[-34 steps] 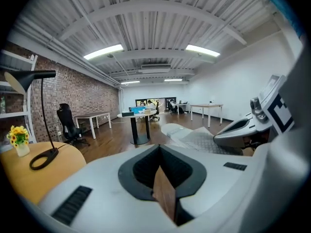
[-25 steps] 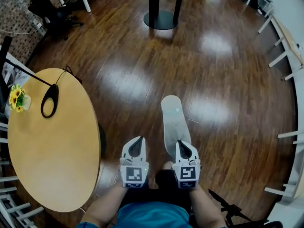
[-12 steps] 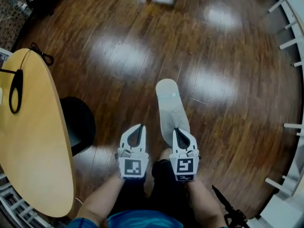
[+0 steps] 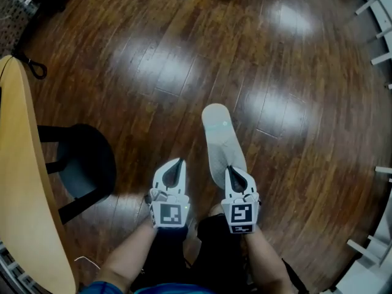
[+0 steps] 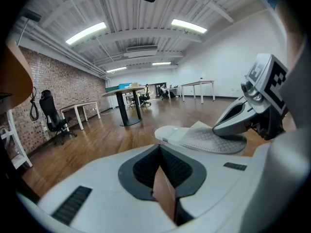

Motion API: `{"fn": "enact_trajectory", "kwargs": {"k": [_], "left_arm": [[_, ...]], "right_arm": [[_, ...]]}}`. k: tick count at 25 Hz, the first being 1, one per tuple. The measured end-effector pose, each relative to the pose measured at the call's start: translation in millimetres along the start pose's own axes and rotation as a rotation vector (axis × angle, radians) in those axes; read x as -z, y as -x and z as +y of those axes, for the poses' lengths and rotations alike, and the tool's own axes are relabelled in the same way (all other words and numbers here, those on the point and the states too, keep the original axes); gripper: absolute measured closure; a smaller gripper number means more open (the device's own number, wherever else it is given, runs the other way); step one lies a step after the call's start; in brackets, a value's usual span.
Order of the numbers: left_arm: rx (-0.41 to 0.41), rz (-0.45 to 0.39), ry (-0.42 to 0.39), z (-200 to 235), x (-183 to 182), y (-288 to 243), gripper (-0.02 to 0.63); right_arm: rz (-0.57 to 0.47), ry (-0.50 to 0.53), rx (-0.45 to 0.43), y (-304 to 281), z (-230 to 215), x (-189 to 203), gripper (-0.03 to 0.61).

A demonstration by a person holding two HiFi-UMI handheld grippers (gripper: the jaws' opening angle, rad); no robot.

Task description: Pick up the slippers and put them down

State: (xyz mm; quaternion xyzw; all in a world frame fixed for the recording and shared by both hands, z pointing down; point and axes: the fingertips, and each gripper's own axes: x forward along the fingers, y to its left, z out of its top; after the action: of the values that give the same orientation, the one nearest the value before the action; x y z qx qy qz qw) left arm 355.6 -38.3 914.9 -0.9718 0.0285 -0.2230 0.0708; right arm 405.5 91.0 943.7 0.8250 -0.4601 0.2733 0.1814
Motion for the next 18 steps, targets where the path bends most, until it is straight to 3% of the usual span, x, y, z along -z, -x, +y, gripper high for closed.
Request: {"fn": "enact_trajectory", "kwargs": {"k": [6, 10, 18], "left_arm": [[-0.028, 0.057, 0.077, 10, 79, -40, 0.609], [0.0, 0.121, 0.118, 6, 129, -64, 0.609], [0.042, 0.162, 0.192, -2, 190, -96, 0.611]], "right_arm": [[0.024, 0.039, -0.039, -62, 6, 66, 0.549], [0.069, 0.03, -0.056, -102, 9, 113, 0.549], [0.149, -0.003, -0.067, -162, 9, 192, 0.549]]}}
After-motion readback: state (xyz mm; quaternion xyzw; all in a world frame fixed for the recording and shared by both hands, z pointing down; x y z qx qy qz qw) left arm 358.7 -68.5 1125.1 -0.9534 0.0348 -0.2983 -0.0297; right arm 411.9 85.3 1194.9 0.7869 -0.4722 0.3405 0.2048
